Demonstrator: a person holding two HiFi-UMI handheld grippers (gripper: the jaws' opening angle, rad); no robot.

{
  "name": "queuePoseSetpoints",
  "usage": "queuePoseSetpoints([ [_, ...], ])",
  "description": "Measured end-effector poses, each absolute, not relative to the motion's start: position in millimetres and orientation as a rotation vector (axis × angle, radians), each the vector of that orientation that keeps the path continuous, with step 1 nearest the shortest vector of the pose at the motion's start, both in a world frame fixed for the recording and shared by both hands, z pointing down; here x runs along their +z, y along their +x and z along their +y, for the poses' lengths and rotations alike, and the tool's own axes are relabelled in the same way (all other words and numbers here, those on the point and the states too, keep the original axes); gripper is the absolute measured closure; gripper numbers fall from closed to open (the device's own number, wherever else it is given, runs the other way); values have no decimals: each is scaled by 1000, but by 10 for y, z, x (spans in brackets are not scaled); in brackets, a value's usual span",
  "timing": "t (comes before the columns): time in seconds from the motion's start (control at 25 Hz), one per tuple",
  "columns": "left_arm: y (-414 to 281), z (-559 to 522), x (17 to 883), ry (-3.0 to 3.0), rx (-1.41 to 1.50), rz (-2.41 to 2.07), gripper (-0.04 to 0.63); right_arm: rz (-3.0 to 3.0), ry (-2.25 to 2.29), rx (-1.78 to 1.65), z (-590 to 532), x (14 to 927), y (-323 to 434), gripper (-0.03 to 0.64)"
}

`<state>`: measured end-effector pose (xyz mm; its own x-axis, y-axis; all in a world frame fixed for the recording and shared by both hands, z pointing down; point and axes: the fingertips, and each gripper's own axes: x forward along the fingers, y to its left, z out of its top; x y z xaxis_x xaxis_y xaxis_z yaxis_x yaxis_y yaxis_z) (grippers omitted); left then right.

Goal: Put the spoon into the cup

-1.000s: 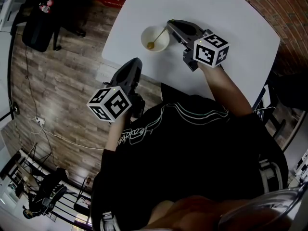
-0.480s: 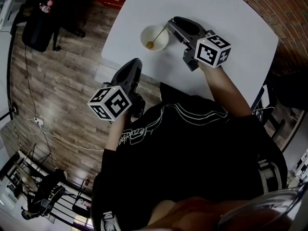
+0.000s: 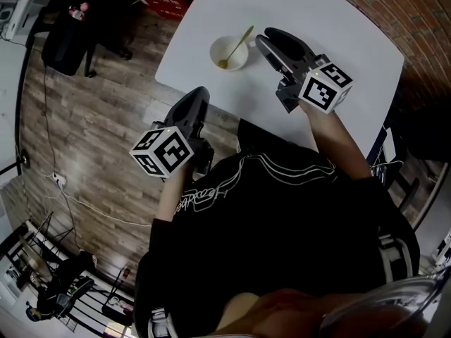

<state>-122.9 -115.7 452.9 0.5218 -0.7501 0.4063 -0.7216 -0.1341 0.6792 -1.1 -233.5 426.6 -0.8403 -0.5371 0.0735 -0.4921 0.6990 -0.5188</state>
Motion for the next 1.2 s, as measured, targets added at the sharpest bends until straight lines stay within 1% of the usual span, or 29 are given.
queuePoseSetpoints([
  [0.16,-1347,-1143,4345,1900,-65,-1223,592,2788,-799,-691,-2207,3817,-14,522],
  [0.32,-1319,-979,4150,1943,-93,-1226,592,2800,-733,-626,-1851,3520,4,578],
  [0.52,-1276,-802,3931,2003,-129,-1214,592,2826,-648,-633,-1434,3380,-78,605],
  [0.64,-1224,-720,3779,2048,-152,-1205,592,2825,-571,-712,-1193,3399,-136,612],
  [0.88,-1169,-582,3581,2128,-166,-1180,592,2895,-496,-758,-889,3437,-304,617],
  [1.2,-1219,-538,3505,2168,-182,-1195,592,2977,-432,-742,-739,3493,-419,620],
])
